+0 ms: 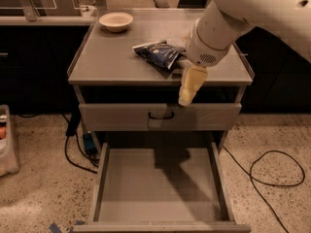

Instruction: Place blue chip bag into middle drawer

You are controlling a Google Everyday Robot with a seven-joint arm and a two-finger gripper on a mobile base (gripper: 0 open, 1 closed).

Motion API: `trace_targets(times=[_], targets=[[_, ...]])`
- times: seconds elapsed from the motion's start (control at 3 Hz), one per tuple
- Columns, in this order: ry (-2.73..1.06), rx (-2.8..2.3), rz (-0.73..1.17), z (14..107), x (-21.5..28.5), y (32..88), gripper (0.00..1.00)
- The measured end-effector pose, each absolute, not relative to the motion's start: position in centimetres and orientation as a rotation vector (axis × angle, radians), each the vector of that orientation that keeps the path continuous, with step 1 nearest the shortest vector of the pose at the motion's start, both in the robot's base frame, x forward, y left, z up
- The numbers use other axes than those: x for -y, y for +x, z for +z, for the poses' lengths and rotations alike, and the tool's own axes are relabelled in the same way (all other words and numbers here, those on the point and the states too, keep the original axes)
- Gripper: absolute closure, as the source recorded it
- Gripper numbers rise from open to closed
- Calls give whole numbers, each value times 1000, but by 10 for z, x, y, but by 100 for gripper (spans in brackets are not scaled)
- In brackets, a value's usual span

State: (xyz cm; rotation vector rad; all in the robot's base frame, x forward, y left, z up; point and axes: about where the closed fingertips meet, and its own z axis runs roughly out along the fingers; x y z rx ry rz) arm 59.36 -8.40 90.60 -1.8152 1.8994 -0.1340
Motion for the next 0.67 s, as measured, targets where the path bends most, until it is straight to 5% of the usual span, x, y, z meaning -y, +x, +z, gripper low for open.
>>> trace_targets(times=[0.67], targets=[[-1844,-1845,-106,886,63,610,0]])
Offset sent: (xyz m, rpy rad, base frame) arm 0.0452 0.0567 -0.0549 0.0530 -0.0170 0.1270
